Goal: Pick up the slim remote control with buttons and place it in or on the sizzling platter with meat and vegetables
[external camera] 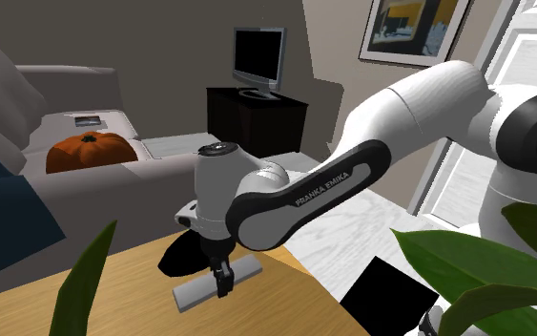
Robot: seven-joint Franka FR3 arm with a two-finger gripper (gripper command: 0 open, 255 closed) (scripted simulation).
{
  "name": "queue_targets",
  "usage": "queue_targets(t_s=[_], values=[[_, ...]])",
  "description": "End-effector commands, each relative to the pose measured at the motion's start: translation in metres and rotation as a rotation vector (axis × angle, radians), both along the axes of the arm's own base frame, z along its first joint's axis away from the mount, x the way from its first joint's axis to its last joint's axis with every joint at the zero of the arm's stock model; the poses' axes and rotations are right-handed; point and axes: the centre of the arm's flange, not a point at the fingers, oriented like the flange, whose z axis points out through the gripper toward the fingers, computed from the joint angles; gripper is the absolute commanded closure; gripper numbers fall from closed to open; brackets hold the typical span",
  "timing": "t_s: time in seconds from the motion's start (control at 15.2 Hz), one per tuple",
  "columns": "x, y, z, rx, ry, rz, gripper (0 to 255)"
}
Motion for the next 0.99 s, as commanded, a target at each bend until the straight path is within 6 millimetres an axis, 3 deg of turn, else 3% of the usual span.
queue_targets(t_s=[0.0,0.92], values=[[0.001,0.000,0.011,0.000,0.000,0.000,255],[0.001,0.000,0.085,0.000,0.000,0.000,255]])
